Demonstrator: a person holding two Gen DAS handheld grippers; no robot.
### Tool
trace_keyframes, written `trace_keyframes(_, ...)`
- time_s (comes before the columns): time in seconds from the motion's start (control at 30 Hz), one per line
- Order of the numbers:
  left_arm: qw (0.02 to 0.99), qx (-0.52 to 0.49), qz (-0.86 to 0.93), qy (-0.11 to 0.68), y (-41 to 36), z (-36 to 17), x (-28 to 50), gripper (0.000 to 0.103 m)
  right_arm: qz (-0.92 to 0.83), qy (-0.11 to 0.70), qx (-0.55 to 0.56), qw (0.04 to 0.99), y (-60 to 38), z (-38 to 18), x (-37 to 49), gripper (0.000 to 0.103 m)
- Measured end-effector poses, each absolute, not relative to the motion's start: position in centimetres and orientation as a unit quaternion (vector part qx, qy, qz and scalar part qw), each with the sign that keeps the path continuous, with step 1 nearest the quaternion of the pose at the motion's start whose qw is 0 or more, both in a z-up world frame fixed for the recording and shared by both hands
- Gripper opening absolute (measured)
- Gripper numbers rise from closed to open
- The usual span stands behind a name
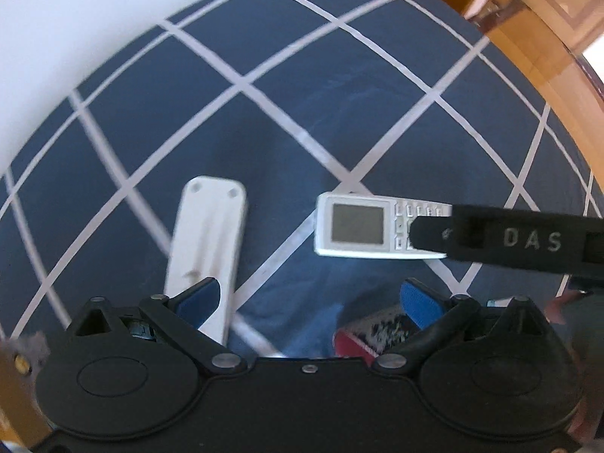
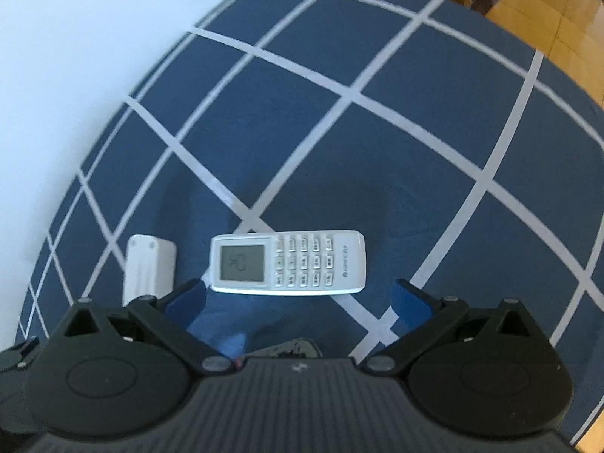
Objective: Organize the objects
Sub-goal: 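Move the right tool to the white air-conditioner remote on the bedspread, then close the right tool on the white air-conditioner remote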
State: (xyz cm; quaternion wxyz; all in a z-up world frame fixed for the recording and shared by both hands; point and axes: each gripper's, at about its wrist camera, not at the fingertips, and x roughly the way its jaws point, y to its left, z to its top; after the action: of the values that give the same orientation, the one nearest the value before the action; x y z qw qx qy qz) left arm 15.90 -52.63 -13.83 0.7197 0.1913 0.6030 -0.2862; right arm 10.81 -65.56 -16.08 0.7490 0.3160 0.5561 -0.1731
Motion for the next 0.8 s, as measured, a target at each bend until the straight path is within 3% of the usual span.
trace_keyframes(0.47,0.684,0.204,-0.316,0.625,-56.0,-18.3,17.5,0.103,-0.182,0.587,0.321,0.721,-66.7,-20.4,13.2,0.1)
trace_keyframes(0.8,0.677,0.188,-0.326,0.632,-56.3,-19.2,18.1,0.101,-0.179,0.596,0.319,0.715,-66.7,-21.2,13.8,0.089)
